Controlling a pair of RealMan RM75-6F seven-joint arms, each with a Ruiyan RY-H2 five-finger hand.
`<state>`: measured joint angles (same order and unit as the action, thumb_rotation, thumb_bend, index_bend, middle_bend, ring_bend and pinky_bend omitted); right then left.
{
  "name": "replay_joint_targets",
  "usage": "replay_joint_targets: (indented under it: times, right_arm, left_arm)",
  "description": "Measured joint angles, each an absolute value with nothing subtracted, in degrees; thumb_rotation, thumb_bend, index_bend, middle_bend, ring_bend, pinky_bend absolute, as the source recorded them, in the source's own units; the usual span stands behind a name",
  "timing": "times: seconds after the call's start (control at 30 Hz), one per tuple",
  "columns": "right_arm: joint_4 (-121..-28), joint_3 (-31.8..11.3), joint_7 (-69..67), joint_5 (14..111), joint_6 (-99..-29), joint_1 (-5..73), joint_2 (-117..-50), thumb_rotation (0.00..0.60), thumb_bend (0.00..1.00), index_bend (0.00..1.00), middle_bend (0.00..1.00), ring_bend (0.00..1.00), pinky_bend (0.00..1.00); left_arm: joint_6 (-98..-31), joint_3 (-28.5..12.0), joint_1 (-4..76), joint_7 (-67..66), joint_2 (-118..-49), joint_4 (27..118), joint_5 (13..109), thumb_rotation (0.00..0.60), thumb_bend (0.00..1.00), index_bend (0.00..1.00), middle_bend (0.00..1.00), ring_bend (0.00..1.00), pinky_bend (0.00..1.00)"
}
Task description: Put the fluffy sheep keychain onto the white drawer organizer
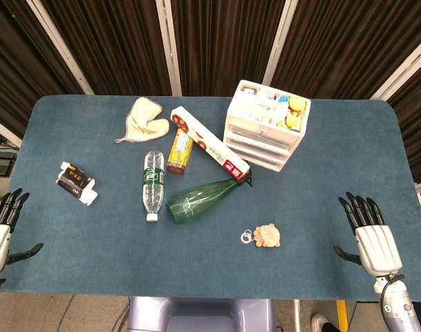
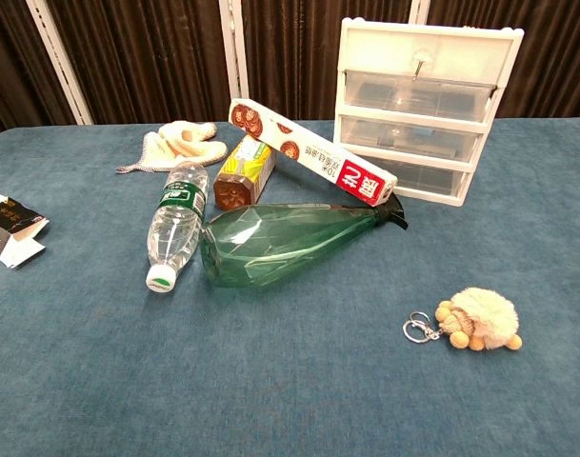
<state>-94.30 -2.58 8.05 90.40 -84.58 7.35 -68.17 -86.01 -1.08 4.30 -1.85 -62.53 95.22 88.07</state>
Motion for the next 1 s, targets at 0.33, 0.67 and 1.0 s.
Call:
replay_joint_targets:
  times: [0.33, 0.67, 1.0]
  right_arm:
    - [-101.73, -4.04, 12.29, 89.55, -82.89, 9.03, -67.74, 0.600, 0.07, 0.04, 0.37, 0.30, 0.37]
    - [-111.23, -7.57, 27.54, 83.70, -75.86, 15.10, -72.48, 0.600, 0.10, 0.33, 1.00, 0.98, 0.87]
    - [-112.02, -10.30, 45.91, 67.35, -72.41, 21.47, -87.01, 0.600, 0.20, 0.46, 1.00, 1.00, 0.90]
  left_arm:
    - [-86.44, -1.13, 4.19, -1.93, -62.27, 95.36, 88.30, 0.600, 0.08, 0.00, 0.00, 0.00, 0.00]
    - [-86.25, -1.17, 4.19, -1.20, -62.19, 95.41, 88.02, 0.600, 0.08, 0.00, 0.00, 0.00, 0.00]
    - [-85.90, -1.15, 4.30, -0.62, -62.05, 95.69, 87.88, 0.600, 0.07, 0.00, 0.00, 0.00, 0.00]
